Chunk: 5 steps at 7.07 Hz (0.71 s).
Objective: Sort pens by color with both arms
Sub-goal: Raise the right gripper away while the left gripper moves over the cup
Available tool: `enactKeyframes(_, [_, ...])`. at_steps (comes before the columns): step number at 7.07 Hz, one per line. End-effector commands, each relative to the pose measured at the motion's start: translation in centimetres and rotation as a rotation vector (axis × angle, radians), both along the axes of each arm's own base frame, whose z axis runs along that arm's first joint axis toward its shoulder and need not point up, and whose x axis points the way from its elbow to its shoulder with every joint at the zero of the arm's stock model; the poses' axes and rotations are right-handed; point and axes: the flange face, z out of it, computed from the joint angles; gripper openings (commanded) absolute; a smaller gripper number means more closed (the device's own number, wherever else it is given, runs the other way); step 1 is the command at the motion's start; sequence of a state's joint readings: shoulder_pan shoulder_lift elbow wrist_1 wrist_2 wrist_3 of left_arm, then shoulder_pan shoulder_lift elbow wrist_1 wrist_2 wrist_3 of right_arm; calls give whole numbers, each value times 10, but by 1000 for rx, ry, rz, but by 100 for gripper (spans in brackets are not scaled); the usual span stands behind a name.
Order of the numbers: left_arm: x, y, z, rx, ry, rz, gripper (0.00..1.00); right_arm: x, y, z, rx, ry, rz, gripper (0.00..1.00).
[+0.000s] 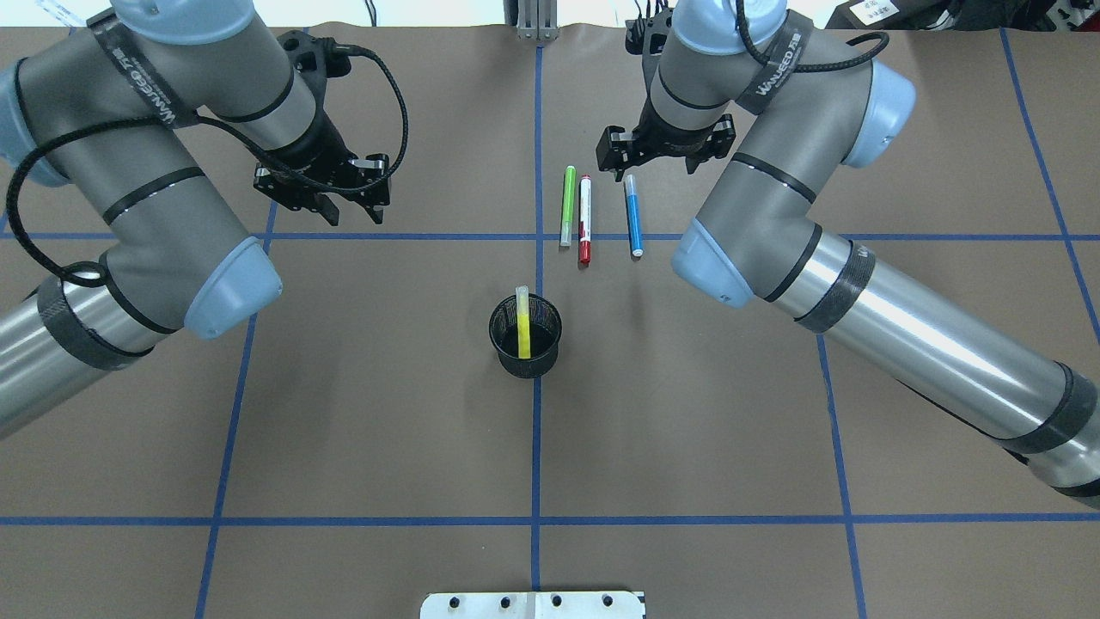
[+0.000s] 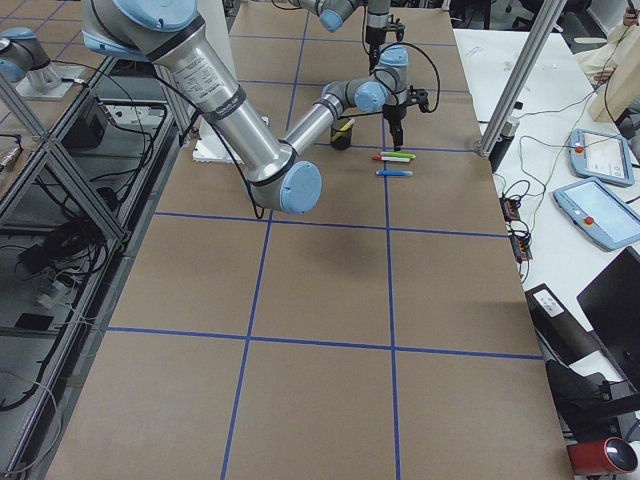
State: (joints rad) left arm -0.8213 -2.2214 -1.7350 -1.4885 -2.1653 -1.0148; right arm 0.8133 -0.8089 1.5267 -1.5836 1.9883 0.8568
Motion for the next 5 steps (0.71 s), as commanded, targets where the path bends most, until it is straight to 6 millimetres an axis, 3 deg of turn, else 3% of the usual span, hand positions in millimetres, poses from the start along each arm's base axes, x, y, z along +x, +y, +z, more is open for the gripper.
enactKeyframes(1, [34, 24, -27, -53, 22, -21, 58, 35, -8, 22, -54, -1, -20, 99])
enactKeyframes(5, [95, 68, -67, -90, 31, -50, 58, 68, -13, 56, -70, -10, -43, 99])
